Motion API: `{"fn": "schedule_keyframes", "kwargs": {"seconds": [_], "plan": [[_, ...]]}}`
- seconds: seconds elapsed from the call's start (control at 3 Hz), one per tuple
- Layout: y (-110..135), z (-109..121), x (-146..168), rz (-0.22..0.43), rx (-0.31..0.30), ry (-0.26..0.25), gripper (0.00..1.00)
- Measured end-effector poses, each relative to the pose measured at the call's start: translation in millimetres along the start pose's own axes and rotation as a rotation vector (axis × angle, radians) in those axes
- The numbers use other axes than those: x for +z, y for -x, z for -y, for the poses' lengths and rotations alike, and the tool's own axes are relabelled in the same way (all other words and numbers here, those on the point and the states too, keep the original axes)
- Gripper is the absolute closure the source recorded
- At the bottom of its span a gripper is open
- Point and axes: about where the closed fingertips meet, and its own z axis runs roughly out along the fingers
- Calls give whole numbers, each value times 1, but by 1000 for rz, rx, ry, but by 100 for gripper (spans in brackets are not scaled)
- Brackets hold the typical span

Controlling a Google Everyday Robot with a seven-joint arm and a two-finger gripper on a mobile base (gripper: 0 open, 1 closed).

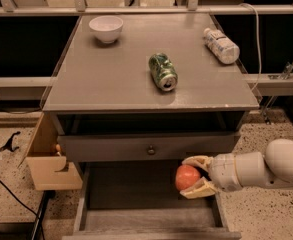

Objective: Place apple into middle drawer

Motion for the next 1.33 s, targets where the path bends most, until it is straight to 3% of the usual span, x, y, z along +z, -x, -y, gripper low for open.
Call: {"fn": "schedule_keyframes", "kwargs": {"seconds": [1.0,1.33], "plan": [[-84,2,75,-75,-19,16,100],[-122,3,131,-59,-16,43,100]]}}
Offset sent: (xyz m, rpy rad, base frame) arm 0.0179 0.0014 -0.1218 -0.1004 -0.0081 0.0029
